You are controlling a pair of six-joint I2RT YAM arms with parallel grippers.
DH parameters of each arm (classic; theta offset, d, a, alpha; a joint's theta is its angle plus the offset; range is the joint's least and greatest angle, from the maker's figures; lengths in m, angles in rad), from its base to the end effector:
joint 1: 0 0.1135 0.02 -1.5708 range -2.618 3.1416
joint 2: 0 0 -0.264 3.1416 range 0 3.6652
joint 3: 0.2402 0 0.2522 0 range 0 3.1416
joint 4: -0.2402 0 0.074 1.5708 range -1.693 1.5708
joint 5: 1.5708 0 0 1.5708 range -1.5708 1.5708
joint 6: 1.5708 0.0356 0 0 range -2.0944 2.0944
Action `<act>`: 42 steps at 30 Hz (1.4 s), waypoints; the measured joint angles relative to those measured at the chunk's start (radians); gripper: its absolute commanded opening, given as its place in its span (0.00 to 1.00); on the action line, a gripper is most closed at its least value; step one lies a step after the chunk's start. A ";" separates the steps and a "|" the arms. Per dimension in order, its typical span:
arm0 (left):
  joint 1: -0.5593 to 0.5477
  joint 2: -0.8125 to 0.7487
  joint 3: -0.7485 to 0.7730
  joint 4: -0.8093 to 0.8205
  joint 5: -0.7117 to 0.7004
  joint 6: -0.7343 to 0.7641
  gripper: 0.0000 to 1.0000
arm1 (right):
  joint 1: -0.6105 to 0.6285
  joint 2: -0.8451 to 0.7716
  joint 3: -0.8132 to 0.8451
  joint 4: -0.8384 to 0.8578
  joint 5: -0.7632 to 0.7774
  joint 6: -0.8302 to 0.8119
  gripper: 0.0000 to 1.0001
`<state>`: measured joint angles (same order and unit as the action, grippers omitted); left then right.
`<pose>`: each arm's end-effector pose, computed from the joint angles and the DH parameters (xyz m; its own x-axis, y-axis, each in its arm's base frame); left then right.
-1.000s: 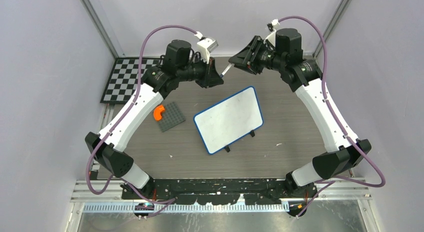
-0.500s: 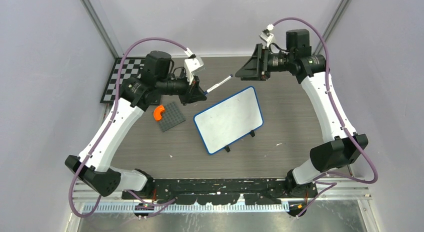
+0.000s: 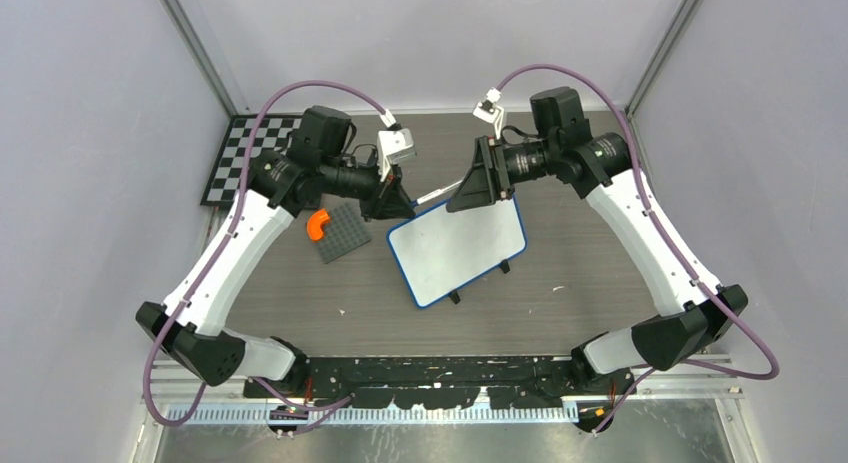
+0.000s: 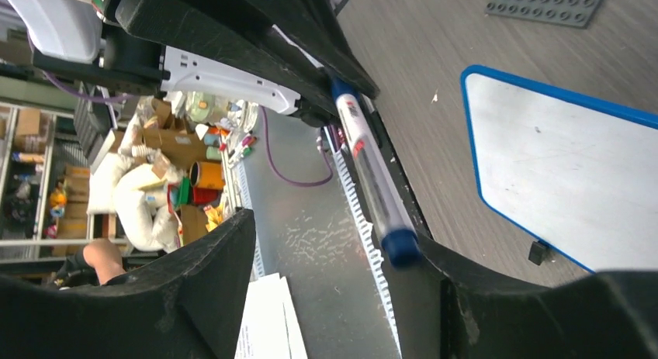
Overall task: Write a sentence on the whiteboard
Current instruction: Open the pen cap from the whiteboard marker.
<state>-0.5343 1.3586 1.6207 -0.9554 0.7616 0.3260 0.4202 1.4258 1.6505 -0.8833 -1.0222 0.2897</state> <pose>0.2131 -0.1547 0.4292 -0.2567 0.4212 -0.8699 0.9580 0.2298 -0.1715 0.2437 0.1422 0.4311 -0.7723 -0.1819 -0.6087 -0.6347 0.2638 0.7264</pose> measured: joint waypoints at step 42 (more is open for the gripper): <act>-0.029 0.066 0.029 -0.068 0.100 0.026 0.00 | 0.113 0.001 -0.109 0.135 0.089 0.104 0.34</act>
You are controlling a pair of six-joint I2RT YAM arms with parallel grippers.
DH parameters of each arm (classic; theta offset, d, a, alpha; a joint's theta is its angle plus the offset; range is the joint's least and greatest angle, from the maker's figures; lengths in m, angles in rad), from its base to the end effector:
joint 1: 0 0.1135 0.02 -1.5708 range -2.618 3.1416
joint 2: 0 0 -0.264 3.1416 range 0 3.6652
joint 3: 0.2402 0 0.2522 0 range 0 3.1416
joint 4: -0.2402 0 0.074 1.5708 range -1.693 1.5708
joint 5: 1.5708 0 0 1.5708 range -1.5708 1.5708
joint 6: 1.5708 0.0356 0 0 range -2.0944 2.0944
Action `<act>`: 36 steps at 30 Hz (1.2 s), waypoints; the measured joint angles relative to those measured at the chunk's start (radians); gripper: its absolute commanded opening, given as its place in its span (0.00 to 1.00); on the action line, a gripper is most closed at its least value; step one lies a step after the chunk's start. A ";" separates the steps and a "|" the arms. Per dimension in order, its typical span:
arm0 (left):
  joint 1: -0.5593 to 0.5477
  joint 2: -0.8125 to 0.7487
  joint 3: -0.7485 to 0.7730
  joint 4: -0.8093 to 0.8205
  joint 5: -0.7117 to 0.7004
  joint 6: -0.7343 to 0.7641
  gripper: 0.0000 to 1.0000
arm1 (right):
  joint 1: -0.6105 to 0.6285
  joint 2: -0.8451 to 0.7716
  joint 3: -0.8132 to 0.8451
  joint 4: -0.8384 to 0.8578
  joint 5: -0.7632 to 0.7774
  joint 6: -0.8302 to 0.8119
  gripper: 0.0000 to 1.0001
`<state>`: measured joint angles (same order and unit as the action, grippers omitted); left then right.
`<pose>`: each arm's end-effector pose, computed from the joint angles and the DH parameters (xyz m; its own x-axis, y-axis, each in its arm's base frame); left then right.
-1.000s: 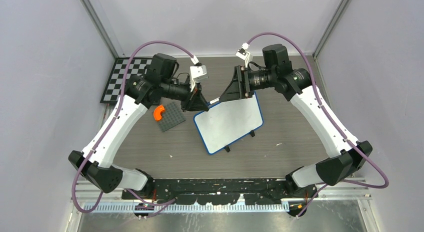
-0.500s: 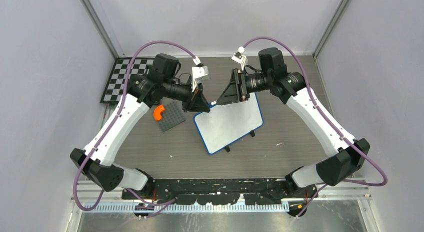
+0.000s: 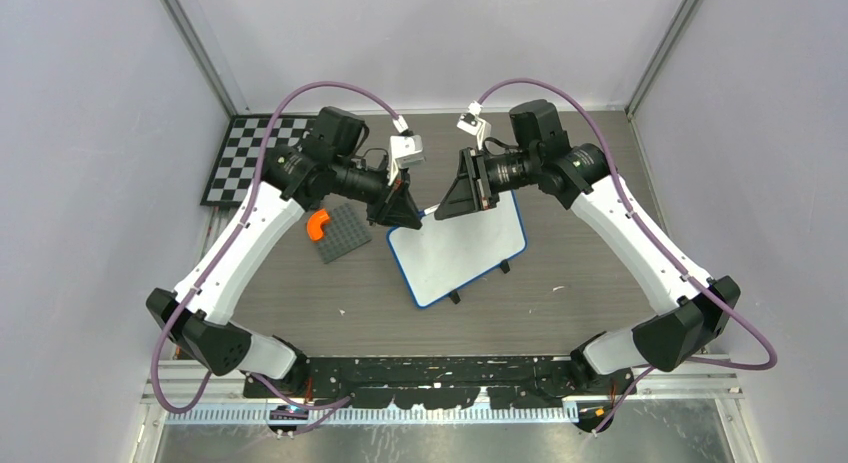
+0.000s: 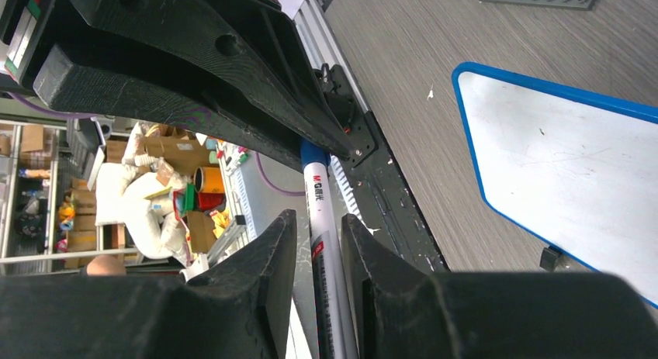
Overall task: Write a sentence on the whiteboard
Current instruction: Open the pen cap from the whiteboard marker.
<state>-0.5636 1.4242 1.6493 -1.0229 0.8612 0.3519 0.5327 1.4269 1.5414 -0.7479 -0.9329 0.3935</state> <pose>0.2178 -0.1696 0.4183 -0.2937 0.4513 -0.8427 0.9557 0.1195 -0.2691 0.2399 0.1746 0.4060 -0.8007 -0.2070 -0.5621 -0.5990 0.2853 0.7482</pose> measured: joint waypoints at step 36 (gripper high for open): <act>0.197 -0.105 -0.135 -0.027 -0.001 0.051 0.00 | -0.319 -0.041 0.009 0.018 -0.008 0.023 0.00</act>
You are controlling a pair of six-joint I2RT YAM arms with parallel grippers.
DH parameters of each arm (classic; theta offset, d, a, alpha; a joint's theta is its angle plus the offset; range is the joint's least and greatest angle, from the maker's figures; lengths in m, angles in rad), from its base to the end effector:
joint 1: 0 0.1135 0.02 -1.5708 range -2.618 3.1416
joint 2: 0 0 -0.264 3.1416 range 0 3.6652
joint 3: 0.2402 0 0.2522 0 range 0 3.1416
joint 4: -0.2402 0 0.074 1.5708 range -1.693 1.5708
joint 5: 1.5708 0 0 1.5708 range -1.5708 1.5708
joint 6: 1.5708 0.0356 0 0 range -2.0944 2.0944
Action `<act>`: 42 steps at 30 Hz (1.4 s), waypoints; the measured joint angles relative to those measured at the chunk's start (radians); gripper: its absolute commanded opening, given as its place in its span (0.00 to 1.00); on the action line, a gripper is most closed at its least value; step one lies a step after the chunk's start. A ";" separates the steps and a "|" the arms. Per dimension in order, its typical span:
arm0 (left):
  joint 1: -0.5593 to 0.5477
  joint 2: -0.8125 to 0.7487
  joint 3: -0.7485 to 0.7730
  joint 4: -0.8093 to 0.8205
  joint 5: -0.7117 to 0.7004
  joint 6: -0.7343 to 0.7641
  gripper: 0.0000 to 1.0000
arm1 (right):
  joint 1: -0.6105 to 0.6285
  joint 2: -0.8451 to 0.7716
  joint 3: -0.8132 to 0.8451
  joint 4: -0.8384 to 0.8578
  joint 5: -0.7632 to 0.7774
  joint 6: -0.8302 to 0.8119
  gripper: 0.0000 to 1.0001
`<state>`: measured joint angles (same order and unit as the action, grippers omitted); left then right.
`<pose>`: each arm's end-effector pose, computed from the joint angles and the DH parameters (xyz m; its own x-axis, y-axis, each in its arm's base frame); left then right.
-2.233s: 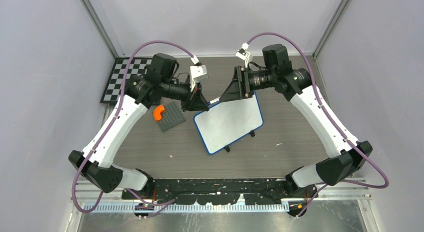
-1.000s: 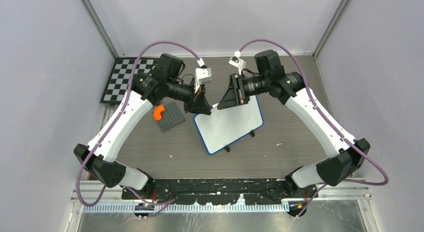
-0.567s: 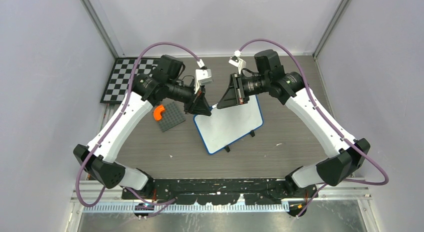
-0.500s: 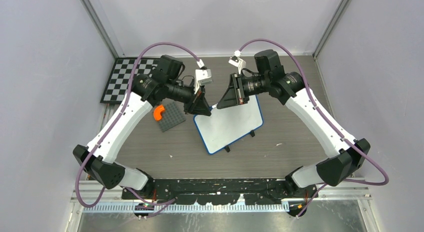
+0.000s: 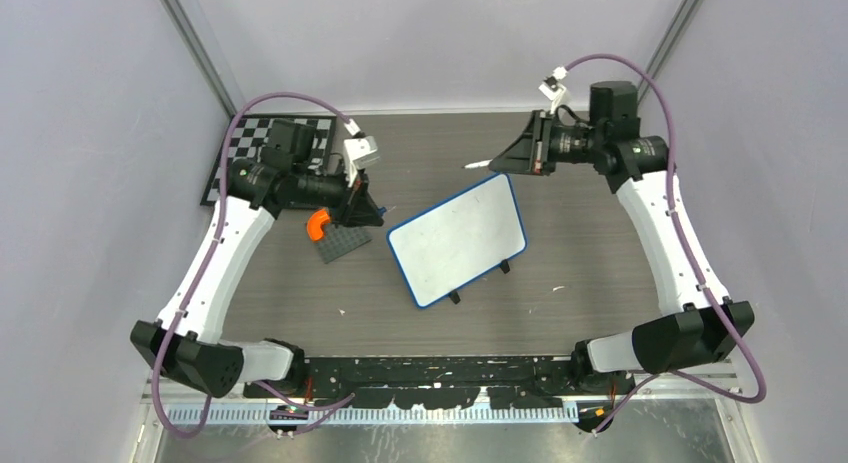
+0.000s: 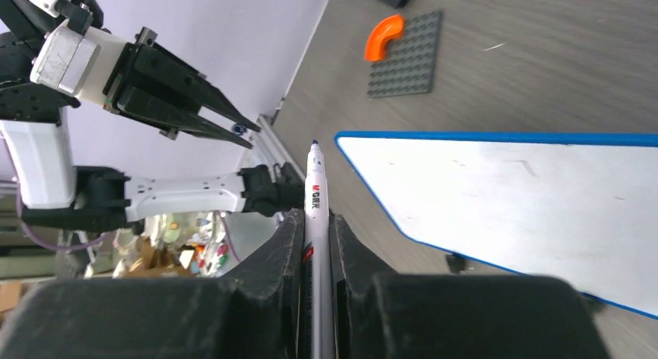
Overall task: Write a sentence on the whiteboard
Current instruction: Open the pen cap from the whiteboard marker, then place the pen cap at the center of the board.
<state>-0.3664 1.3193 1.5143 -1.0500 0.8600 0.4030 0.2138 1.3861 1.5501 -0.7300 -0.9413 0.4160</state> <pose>0.2207 -0.1136 0.4022 -0.3743 0.4177 -0.8279 0.9184 0.2904 -0.2687 0.2710 0.0883 0.4213 -0.7993 0.0699 -0.5969 -0.5124 0.4398 0.7376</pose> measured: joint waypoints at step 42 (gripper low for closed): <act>0.167 0.243 -0.612 0.301 -0.553 0.257 0.44 | -0.001 -0.202 -0.349 -0.174 0.122 -0.314 0.00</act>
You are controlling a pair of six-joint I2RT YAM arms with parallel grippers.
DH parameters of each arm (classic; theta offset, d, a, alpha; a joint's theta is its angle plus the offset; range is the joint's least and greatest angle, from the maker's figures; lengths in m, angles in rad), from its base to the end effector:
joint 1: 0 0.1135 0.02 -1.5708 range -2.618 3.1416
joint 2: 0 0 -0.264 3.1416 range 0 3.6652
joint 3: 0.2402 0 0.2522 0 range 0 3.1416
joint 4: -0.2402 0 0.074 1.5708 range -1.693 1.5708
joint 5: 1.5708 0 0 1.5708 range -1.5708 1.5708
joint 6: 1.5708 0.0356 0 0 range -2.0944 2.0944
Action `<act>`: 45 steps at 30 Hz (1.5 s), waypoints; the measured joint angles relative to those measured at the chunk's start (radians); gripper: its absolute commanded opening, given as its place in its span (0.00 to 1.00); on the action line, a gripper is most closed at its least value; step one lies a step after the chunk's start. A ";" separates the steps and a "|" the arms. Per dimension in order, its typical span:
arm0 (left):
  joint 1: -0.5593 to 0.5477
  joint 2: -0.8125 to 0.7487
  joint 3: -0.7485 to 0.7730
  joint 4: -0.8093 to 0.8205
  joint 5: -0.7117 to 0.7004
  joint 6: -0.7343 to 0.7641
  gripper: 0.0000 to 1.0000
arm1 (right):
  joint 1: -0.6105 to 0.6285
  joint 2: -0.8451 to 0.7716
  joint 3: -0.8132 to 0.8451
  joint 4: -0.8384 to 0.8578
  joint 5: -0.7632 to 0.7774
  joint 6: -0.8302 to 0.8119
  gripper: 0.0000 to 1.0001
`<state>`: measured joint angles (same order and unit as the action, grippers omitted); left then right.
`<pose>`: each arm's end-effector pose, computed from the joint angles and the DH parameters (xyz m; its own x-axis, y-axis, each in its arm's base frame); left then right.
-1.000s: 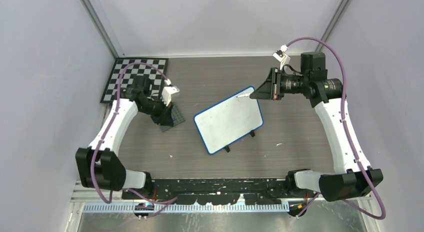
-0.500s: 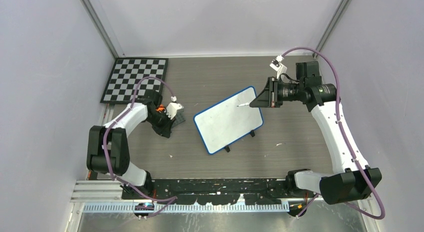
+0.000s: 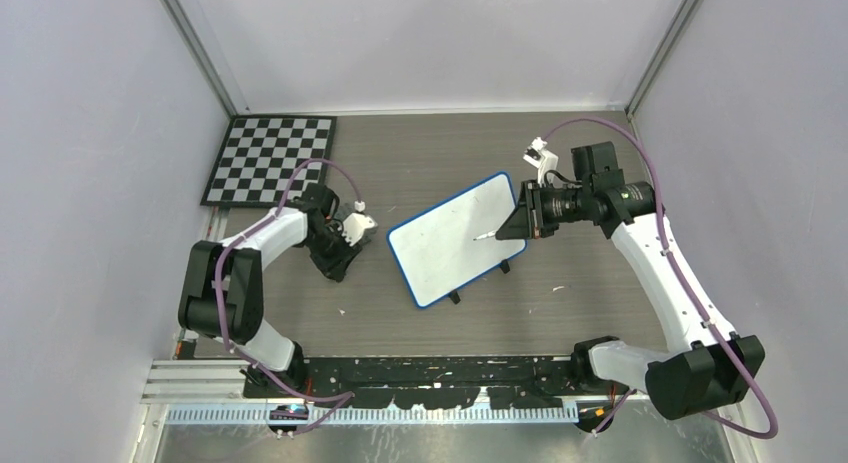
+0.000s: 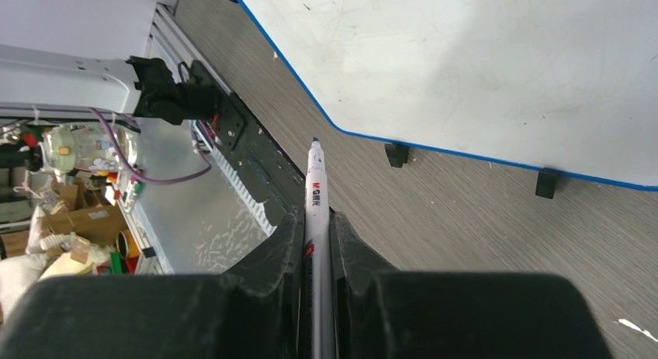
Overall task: Write a sentence on the whiteboard
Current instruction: Place the pen cap at the center of the board, then hold the whiteboard at the center of the board.
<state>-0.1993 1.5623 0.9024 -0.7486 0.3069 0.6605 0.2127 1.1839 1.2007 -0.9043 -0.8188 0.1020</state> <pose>0.2581 -0.0631 0.1682 -0.6187 0.7216 -0.3105 0.7803 0.6104 -0.1363 0.2158 0.0732 0.3458 -0.8147 -0.1048 -0.5704 -0.5146 0.5841 0.6277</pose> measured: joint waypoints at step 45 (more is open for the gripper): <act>-0.097 -0.201 0.346 -0.138 0.508 -0.583 0.94 | 0.383 0.001 0.011 -0.063 0.227 -0.277 0.00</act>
<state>-0.2958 1.3617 1.2488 -0.8864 0.8150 0.0776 0.5961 1.1847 1.2118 -0.9668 -0.5919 -0.1745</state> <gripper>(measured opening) 0.963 0.187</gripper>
